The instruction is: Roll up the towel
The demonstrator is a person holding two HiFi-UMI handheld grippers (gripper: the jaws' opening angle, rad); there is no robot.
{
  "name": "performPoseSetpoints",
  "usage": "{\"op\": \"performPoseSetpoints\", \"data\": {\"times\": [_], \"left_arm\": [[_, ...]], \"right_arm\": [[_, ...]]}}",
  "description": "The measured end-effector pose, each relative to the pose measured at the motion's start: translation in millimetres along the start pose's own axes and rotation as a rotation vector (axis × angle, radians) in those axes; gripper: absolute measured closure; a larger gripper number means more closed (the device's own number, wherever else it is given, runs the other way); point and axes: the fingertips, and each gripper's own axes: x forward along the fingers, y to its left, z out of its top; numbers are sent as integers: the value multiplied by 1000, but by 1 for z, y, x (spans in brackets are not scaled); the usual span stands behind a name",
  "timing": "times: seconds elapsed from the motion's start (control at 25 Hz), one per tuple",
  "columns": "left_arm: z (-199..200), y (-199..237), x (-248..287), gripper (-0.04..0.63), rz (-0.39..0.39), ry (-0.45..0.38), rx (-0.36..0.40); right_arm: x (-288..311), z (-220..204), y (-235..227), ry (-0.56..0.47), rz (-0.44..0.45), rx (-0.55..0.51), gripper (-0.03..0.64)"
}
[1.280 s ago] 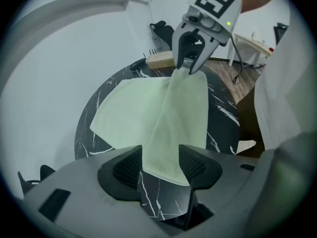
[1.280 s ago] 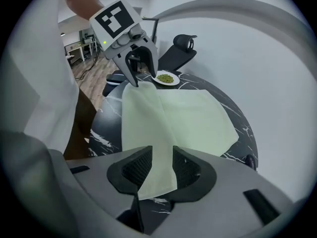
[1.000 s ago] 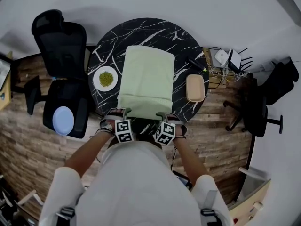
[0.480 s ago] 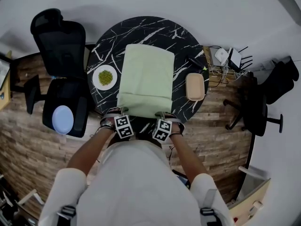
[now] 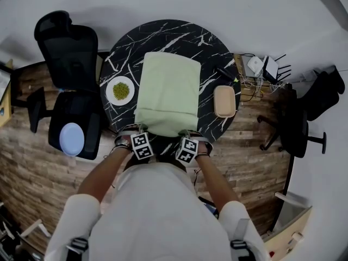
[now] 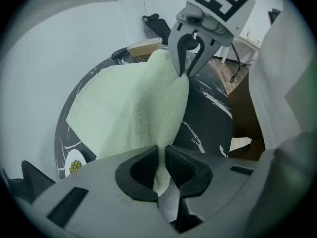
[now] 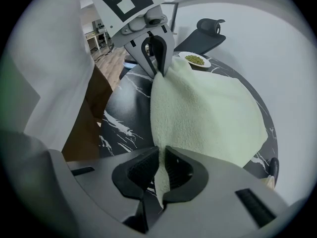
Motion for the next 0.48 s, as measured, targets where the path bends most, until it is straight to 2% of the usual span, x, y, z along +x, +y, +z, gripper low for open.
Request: {"op": "performPoseSetpoints", "data": {"times": [0.28,0.48], "left_arm": [[0,1,-15,565,4,-36,-5],[1,-9,-31,565,-20,-64,29]], "right_arm": [[-13,5,-5,-34,3,40,597],[-23,3,7,-33,55,61,597]]}}
